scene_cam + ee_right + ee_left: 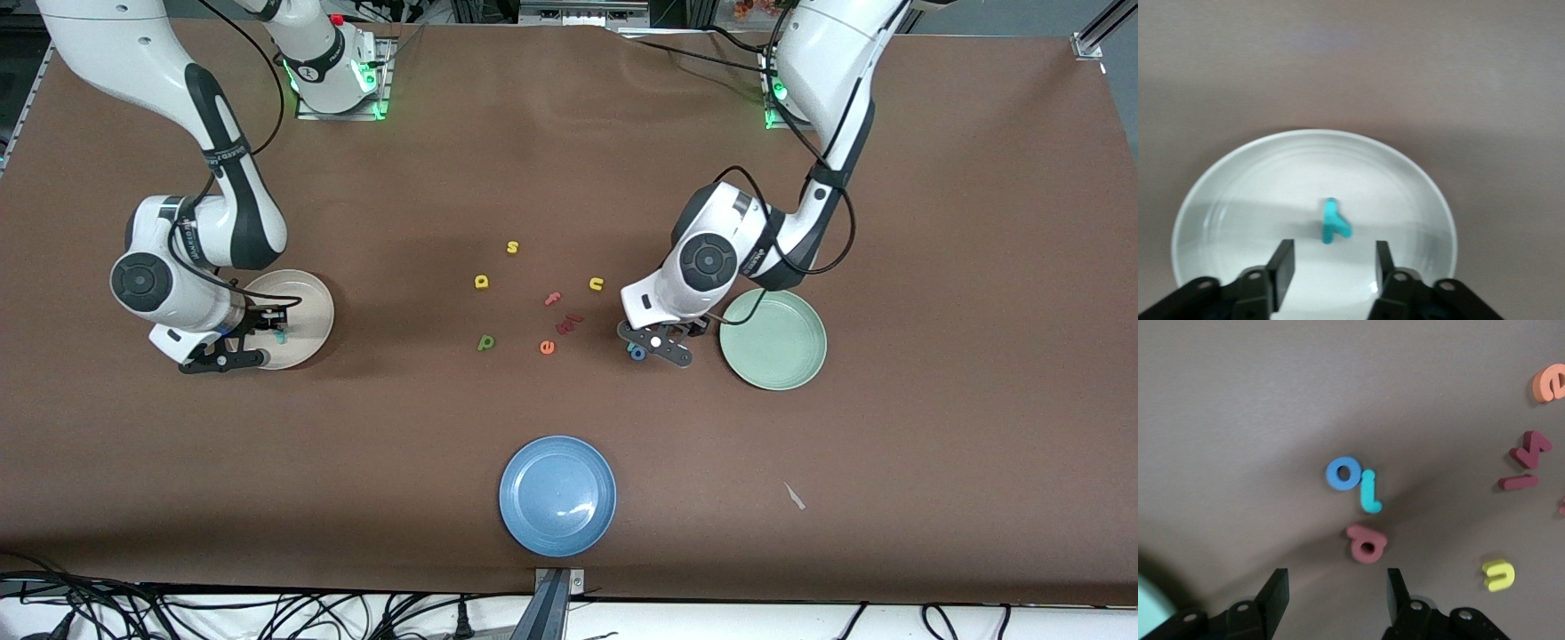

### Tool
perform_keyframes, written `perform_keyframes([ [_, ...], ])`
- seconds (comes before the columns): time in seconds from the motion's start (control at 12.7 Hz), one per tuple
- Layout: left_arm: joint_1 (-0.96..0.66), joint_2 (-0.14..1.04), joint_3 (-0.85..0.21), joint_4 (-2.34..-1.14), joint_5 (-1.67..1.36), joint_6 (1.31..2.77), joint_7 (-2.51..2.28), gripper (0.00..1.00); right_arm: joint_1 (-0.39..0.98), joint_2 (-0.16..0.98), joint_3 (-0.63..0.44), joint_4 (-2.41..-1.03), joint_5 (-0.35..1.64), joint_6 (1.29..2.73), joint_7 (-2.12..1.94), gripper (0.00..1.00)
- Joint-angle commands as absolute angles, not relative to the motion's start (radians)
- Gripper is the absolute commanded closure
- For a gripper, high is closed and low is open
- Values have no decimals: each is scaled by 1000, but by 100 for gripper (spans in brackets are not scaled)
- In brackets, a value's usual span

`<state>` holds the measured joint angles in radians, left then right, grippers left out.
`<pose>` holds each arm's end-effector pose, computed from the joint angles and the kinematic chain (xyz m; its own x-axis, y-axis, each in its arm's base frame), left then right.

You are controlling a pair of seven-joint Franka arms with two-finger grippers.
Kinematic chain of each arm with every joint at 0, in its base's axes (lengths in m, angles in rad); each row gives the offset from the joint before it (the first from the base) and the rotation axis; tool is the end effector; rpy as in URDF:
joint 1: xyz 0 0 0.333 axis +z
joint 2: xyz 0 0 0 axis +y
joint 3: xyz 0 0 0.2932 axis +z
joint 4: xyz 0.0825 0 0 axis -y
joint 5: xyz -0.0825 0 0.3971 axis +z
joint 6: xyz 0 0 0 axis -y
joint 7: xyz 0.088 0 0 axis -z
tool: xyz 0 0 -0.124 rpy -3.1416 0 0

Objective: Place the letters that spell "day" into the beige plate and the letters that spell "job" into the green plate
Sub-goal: 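Drop the cyan y on the beige plate while the left gripper reaches letters, then place the pink p on the green plate while the right gripper grasps yellow d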

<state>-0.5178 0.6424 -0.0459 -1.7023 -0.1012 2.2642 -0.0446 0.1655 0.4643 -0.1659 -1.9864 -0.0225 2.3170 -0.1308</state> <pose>0.5578 -0.3554 0.1698 0.8980 -0.4310 -0.0884 -0.4230 -0.9010 0.0958 0.5934 -0.0025 0.1739 0.9785 0.1522 -0.1391 0.1631 -0.9841 0.0708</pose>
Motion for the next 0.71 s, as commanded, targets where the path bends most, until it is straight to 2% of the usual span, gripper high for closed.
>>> perform_keyframes([
  [0.0,-541,670,-35,-1687,-115,2278,-75,34,190,466,-106,-1945,52,2277,-83,0],
  [0.16,-564,687,-35,-1698,-109,2316,-118,34,190,463,-45,-1913,54,2197,33,0],
  [0.31,-569,692,-35,-1698,-107,2318,-136,34,190,462,23,-1911,54,2197,144,0],
  [0.55,-581,721,-34,-1700,-107,2359,-141,53,193,462,136,-1914,49,2224,296,0],
  [0.63,-581,721,-34,-1700,-107,2359,-141,55,204,463,158,-1917,51,2246,316,0],
])
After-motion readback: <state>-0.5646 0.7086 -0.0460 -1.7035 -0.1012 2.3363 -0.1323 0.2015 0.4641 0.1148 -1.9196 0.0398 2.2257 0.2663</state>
